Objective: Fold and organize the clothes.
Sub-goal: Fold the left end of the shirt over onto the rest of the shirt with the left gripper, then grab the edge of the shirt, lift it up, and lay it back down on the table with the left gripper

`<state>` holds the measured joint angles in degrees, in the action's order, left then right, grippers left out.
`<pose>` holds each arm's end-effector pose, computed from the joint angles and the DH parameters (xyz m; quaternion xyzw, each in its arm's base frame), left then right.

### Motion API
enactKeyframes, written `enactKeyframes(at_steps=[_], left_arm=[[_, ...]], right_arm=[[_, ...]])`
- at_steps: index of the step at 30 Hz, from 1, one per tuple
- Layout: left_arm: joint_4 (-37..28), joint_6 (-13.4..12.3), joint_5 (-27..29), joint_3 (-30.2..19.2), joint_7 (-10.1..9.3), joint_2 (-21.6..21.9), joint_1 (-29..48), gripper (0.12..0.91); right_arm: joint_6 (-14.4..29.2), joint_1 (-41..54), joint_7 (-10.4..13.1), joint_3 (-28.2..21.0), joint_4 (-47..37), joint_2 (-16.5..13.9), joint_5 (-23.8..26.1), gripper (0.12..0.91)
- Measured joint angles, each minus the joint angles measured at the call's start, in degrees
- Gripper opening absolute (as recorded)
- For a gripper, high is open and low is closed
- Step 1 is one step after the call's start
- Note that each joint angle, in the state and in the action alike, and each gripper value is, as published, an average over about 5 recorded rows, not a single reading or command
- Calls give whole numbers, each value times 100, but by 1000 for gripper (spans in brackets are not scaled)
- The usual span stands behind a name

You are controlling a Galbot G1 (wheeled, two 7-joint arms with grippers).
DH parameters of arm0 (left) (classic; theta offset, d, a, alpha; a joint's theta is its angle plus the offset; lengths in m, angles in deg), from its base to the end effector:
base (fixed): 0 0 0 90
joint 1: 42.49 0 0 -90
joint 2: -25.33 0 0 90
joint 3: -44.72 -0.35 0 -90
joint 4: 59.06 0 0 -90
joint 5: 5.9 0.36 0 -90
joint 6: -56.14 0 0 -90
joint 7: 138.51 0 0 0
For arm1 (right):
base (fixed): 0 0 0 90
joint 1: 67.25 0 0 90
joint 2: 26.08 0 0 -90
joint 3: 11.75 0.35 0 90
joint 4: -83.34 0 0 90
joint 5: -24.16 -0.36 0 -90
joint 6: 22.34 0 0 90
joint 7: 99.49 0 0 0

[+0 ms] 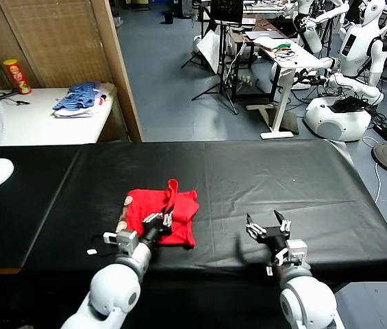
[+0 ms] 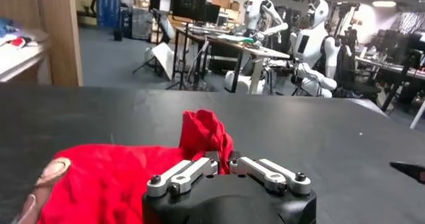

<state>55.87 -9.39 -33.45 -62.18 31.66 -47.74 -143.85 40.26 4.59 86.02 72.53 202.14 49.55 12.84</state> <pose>0.2634 -0.0331 -0.2746 -0.1433 -0.9722 0.0818 0.1662 0.2425 -0.0134 -0.2678 0.0536 -0.9852 0.0293 0.1600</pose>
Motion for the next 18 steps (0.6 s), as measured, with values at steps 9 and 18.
enactKeyframes(at_steps=[9,18], left_arm=[[156,232,-787,197,-264,-149,84,748],[-17,71,20,988,-20,420,-267,798]], right_arm=[[40,498,-378,-586,-338,-141,-107,798],[178,1476,-597,-1775,-984,-23,-215,798]])
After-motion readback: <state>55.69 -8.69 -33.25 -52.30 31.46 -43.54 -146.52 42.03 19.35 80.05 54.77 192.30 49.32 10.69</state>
